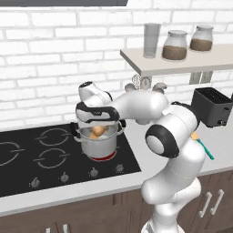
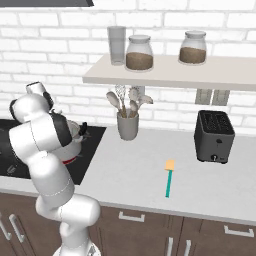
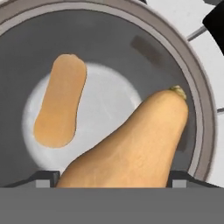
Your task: Put the squash and squash in the pot. Retrieve the spatula and lightly stir the vegetables in the pot.
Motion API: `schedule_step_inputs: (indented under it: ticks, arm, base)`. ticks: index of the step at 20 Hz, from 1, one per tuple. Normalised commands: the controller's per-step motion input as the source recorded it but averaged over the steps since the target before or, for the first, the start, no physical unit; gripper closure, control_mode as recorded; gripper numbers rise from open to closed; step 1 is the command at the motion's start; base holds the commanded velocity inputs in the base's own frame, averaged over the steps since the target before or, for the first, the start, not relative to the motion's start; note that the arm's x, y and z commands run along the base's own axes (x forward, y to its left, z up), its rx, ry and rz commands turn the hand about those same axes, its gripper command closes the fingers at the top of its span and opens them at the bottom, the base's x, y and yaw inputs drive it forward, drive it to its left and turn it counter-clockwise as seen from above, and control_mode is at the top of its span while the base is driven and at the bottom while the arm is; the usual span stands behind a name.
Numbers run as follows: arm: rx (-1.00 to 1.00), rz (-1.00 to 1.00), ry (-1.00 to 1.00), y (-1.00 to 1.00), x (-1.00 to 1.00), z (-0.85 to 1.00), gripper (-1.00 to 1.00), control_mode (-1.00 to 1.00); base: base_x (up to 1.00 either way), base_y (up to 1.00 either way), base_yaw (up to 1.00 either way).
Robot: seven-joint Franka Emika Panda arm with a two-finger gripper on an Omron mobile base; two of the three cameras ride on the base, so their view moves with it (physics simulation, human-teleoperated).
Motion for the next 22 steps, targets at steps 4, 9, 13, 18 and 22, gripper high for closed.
schedule_step_inputs:
  ticks: [4, 9, 13, 18, 22]
  arm:
    - [0.00, -0.09, -0.02, -0.26, 0.00, 0.00, -1.00, -1.00]
    - [0.00, -0.01, -0.06, -0.18, 0.00, 0.04, -1.00, -1.00]
    - [0.02, 0.00, -0.08, 0.00, -0.11, 0.28, -1.00, -1.00]
    - [0.17, 0.00, -0.15, -0.41, -0.87, 0.97, -1.00, -1.00]
    - [0.26, -0.13, 0.05, -0.84, -0.67, 1.00, -1.00, -1.00]
  base:
    - [0.00, 0.00, 0.00]
    - [0.00, 0.00, 0.00]
    - [0.00, 0.00, 0.00]
    - [0.00, 0.00, 0.00]
    - [0.00, 0.00, 0.00]
